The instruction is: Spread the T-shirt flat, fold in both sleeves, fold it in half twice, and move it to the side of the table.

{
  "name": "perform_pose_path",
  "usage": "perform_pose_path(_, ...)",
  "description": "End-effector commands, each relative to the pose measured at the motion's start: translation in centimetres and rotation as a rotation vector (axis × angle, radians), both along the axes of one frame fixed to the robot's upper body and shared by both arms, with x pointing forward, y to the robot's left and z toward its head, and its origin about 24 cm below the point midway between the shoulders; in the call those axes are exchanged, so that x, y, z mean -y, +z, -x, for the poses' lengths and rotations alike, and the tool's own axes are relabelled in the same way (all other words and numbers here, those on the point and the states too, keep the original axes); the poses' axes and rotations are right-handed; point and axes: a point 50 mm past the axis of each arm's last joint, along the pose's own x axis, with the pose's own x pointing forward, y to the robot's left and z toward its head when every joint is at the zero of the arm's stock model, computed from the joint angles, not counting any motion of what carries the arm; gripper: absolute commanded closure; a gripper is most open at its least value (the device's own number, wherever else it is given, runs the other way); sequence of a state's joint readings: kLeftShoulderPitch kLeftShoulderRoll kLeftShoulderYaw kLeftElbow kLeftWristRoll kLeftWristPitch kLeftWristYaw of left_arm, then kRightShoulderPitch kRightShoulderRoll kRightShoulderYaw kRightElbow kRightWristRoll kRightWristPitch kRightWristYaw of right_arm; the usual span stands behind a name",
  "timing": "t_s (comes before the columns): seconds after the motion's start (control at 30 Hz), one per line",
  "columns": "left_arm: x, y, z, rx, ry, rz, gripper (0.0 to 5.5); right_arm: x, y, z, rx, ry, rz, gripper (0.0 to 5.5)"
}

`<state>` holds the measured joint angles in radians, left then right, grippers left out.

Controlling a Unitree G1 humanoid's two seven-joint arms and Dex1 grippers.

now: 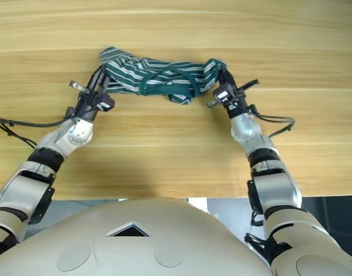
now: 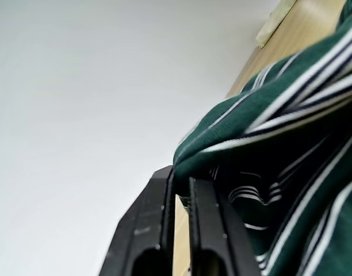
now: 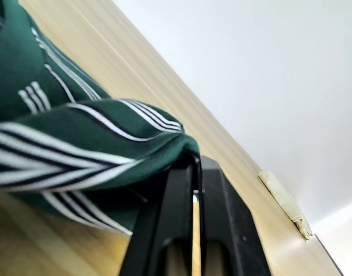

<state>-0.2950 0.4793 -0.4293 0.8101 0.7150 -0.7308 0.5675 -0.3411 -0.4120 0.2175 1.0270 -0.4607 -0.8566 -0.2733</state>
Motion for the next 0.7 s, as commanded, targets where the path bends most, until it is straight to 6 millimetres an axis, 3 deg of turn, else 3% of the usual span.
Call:
perform_pose_path(0.03,-0.5,-3.1,2.1,-0.197,-0.026,-0.105,5.49,-0.6,0.7,-0.7,0.03,0.031,0.005,5.5)
perform_pose_path(0.17,-1.2,-3.0,2.6,-0.234,-0.016,-0.063,5.49,-1.0,1.1,-0.5,0.048,0.059,-0.02,5.5)
perform_pose_path(0.3,-1.9,0.0,2.3,-0.166,-0.019,0.275,5.49,-0.3,2.8,0.0,0.118,0.096,-0.141,5.5)
perform_pose_path(0.47,-1.4,5.1,2.1,-0.021,-0.196,0.712,5.49,1.4,7.4,1.5,0.279,0.257,-0.338,5.5)
perform_pose_path(0.57,-1.6,7.3,2.6,0.039,-0.315,0.849,5.49,2.4,9.9,3.6,0.346,0.378,-0.402,5.5)
perform_pose_path(0.7,-1.7,10.2,3.9,0.123,-0.519,0.949,5.49,2.1,13.6,6.5,0.487,0.579,-0.502,5.5)
